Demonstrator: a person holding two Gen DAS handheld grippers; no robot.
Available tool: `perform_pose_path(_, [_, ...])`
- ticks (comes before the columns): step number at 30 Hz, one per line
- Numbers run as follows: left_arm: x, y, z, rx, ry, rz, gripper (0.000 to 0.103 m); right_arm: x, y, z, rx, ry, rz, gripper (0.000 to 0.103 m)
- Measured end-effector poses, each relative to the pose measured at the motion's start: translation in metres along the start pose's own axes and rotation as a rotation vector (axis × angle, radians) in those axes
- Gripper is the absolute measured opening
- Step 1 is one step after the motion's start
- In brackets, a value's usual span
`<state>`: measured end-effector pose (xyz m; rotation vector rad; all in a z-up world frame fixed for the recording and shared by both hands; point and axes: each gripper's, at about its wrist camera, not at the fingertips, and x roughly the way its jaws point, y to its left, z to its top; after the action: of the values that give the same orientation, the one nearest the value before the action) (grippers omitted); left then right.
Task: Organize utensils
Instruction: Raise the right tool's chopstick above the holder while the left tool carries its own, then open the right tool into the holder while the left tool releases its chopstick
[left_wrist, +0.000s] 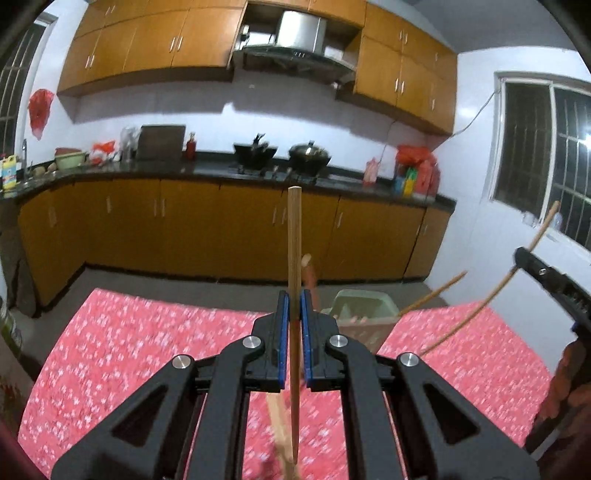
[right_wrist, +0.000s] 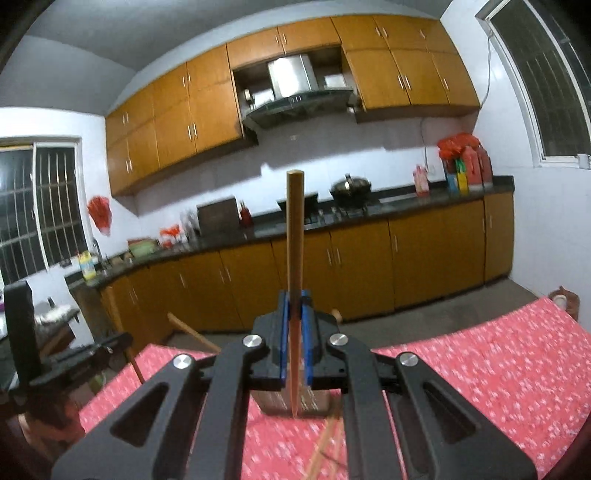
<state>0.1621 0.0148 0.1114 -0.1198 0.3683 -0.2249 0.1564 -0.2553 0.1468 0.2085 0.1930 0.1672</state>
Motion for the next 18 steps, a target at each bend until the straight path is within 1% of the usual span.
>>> perform_pose_path(3, [0.000,-0.010,0.021,-0.020,-0.061,-0.023,0.007,0.008,0.005,0.013,0.003,-0.073,-0.008,0.008])
perform_pose_path(8, [0.005,-0.029,0.054,-0.037,-0.187,-0.011,0.007,0.031,0.004,0.027,0.026,-0.128,-0.029,0.008])
perform_pose_path(10, [0.010,-0.035,0.064,-0.040,-0.243,0.011,0.007,0.042,0.002,0.027,0.023,-0.123,-0.041,0.008])
perform_pose_path(13, [0.023,-0.042,0.071,-0.042,-0.301,0.042,0.007,0.061,0.003,0.022,0.022,-0.090,-0.049,0.008])
perform_pose_path(18, [0.052,-0.046,0.065,-0.056,-0.310,0.071,0.007,0.084,0.004,0.007,0.008,-0.030,-0.055,0.008])
